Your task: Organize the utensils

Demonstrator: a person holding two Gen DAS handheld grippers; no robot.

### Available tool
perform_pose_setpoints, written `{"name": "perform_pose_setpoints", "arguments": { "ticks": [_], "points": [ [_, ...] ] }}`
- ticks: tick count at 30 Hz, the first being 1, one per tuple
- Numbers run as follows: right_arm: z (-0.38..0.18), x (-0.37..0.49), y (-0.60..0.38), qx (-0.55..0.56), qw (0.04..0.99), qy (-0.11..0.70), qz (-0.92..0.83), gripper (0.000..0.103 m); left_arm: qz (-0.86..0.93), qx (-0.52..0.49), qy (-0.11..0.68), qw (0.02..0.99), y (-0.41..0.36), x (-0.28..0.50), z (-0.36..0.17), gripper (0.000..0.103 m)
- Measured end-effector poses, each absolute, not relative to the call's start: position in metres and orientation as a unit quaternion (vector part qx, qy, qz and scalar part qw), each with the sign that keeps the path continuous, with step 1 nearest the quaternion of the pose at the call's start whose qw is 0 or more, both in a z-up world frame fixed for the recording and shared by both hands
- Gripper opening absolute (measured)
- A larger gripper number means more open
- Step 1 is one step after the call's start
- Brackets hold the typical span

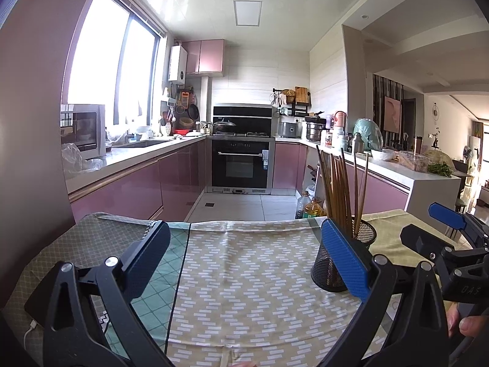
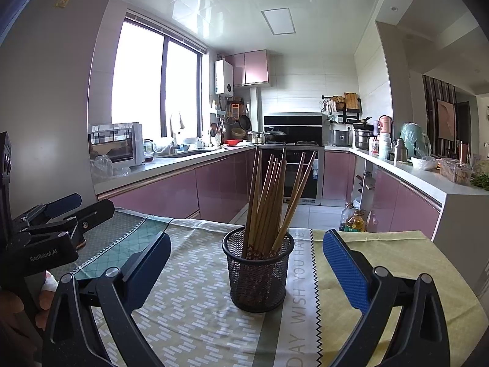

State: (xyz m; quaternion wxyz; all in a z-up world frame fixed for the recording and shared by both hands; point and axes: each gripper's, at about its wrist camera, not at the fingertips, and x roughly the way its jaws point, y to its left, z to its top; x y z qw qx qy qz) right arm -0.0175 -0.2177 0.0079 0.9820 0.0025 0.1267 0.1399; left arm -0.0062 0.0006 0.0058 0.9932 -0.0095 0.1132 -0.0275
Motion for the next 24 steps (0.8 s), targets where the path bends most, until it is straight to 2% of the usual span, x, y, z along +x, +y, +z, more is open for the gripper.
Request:
{"name": "perform_pose_setpoints", "arguments": {
  "ticks": [24],
  "points": [
    [0.0079, -0.0159, -0.2141, 0.008, 0.982, 0.129, 0.140, 0.096, -0.023, -0.010, 0.114, 0.993, 0.0012, -0.0059, 0.0077, 0.098]
  ]
}}
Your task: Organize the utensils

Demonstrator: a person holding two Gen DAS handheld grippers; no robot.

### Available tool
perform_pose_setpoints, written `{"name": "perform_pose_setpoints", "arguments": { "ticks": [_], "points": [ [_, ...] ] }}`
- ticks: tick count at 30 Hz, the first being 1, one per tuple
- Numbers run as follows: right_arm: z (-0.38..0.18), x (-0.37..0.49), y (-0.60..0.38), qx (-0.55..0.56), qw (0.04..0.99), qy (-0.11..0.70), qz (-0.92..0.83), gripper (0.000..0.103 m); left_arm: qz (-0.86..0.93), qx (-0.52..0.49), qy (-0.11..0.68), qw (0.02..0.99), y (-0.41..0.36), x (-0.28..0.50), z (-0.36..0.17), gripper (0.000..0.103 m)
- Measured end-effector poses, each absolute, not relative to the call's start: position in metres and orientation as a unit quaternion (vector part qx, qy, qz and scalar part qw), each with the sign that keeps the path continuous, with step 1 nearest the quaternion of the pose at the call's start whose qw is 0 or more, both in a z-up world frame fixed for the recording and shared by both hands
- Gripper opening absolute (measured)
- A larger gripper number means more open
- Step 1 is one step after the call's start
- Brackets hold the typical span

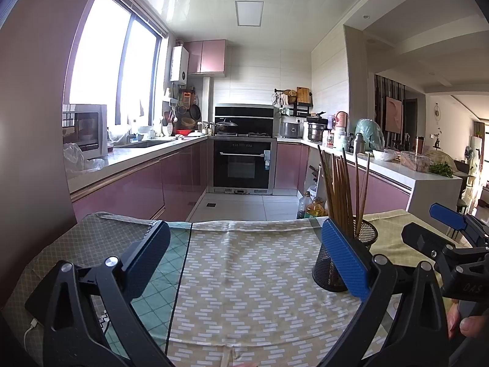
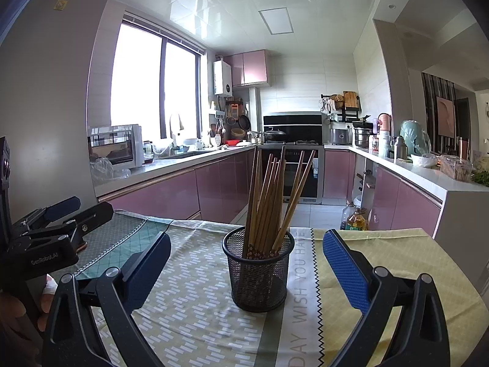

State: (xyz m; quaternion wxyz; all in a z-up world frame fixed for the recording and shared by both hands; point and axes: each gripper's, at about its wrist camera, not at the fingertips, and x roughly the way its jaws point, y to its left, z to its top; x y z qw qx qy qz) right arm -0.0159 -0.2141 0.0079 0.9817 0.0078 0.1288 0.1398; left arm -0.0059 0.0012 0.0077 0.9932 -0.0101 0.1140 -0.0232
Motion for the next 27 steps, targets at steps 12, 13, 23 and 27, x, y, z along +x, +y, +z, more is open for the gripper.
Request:
{"name": "perform_pose_setpoints", "arguments": {
  "ticks": [12, 13, 23, 27],
  "points": [
    [0.0059, -0.0145, -0.2147, 0.010, 0.982, 0.127, 0.140, 0.096, -0.018, -0.008, 0.110, 0.994, 0.0008, -0.0059, 0.0062, 0.098],
    [0.0056, -0.0140, -0.2145, 0.010, 0.982, 0.127, 0.140, 0.096, -0.018, -0.008, 0.110, 0.994, 0.0007, -0.0059, 0.0062, 0.098],
    [0.0060, -0.0142, -0.2152, 0.011, 0.982, 0.126, 0.141, 0.096, -0.016, -0.008, 0.108, 0.994, 0.0010, -0.0067, 0.0062, 0.098],
    [0.0059, -0.0139, -0.2149, 0.011, 0.982, 0.126, 0.141, 0.096, -0.014, -0.008, 0.107, 0.994, 0.0008, -0.0072, 0.0069, 0.098]
  ]
}}
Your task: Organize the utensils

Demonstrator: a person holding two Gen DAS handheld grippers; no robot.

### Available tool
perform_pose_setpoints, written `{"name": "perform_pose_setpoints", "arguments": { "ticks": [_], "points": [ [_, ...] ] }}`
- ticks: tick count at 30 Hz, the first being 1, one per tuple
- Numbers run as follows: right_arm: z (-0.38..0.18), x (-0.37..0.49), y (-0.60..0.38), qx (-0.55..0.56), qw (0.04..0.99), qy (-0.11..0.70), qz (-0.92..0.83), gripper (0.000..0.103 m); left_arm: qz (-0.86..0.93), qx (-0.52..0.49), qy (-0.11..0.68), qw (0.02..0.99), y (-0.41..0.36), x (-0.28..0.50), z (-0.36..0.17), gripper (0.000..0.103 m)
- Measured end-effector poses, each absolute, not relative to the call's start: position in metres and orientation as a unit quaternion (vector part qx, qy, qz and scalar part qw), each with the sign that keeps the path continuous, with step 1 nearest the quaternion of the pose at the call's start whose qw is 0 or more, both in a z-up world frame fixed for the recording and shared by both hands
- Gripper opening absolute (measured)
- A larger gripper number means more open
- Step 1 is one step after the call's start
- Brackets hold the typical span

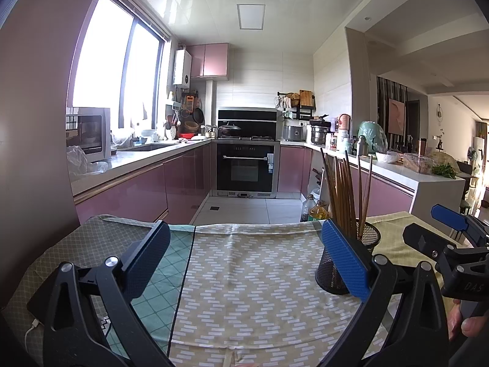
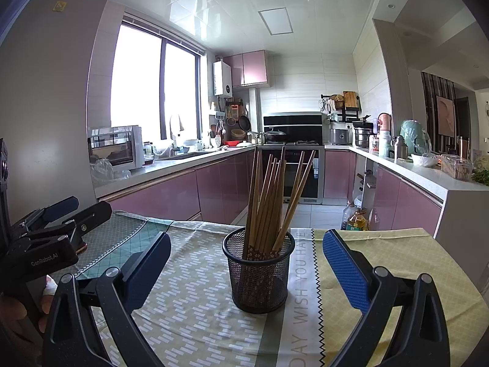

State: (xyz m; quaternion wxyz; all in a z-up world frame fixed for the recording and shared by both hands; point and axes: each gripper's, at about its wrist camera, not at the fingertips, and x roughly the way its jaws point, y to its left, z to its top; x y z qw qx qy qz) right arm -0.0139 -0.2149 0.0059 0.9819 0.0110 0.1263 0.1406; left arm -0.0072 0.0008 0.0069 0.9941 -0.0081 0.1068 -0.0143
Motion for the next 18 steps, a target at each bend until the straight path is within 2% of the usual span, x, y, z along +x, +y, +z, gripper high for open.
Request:
{"name": "perform_pose_setpoints", "arguments": {
  "ticks": [18],
  "points": [
    [0.0056, -0.0135, -0.2152, 0.013, 0.982, 0.127, 0.139, 0.096, -0.013, -0.010, 0.106, 0.994, -0.0002, -0.0071, 0.0078, 0.098]
  ]
}}
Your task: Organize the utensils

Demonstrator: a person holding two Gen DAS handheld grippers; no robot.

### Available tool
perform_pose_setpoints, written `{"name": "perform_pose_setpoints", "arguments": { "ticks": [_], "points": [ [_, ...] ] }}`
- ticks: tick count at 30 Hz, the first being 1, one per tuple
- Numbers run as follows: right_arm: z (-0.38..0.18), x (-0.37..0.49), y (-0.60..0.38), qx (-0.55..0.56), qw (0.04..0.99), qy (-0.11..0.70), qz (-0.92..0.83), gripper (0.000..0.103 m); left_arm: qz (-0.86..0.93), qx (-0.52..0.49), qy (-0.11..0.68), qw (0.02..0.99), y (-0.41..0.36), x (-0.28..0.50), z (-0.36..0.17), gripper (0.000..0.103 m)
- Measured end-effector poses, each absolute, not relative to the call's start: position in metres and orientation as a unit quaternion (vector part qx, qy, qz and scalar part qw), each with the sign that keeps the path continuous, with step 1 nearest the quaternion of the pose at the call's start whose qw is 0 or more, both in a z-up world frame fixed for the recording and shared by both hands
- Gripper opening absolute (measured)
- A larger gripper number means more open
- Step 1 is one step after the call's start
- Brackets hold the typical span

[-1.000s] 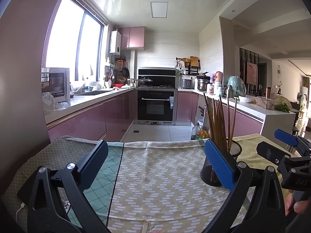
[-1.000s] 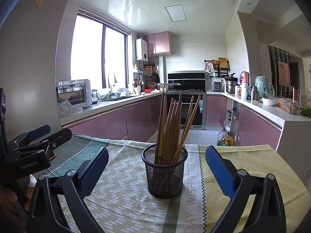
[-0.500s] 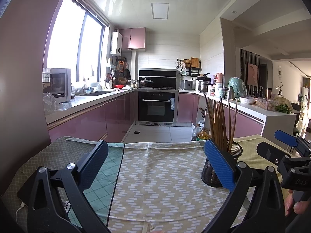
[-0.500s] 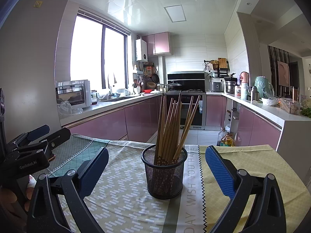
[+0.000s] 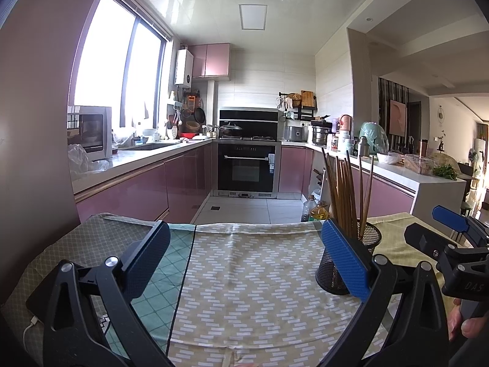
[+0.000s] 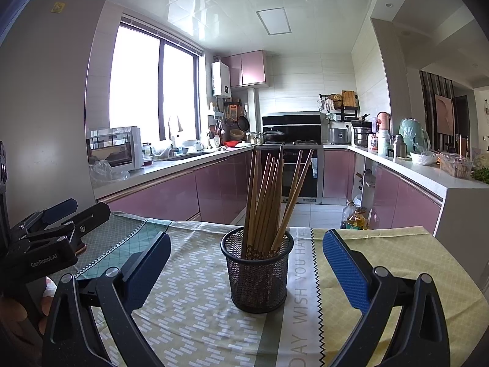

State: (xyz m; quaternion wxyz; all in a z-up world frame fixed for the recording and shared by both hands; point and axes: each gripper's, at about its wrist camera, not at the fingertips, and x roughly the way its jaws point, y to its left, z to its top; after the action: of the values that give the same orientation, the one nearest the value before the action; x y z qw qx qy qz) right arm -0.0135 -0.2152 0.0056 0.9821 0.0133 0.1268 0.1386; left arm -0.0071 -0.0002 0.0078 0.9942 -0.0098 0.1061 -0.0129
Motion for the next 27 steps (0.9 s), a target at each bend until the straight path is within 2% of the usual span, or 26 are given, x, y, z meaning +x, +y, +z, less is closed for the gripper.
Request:
{"name": "perform_pose_setpoints", "arguments": {
  "ticks": [27],
  "points": [
    [0.0056, -0.0146, -0.2156, 0.015, 0.982, 0.126, 0.138, 0.096, -0.014, -0.011, 0.106, 0.994, -0.0024, -0.0080, 0.0058, 0.098]
  ]
}}
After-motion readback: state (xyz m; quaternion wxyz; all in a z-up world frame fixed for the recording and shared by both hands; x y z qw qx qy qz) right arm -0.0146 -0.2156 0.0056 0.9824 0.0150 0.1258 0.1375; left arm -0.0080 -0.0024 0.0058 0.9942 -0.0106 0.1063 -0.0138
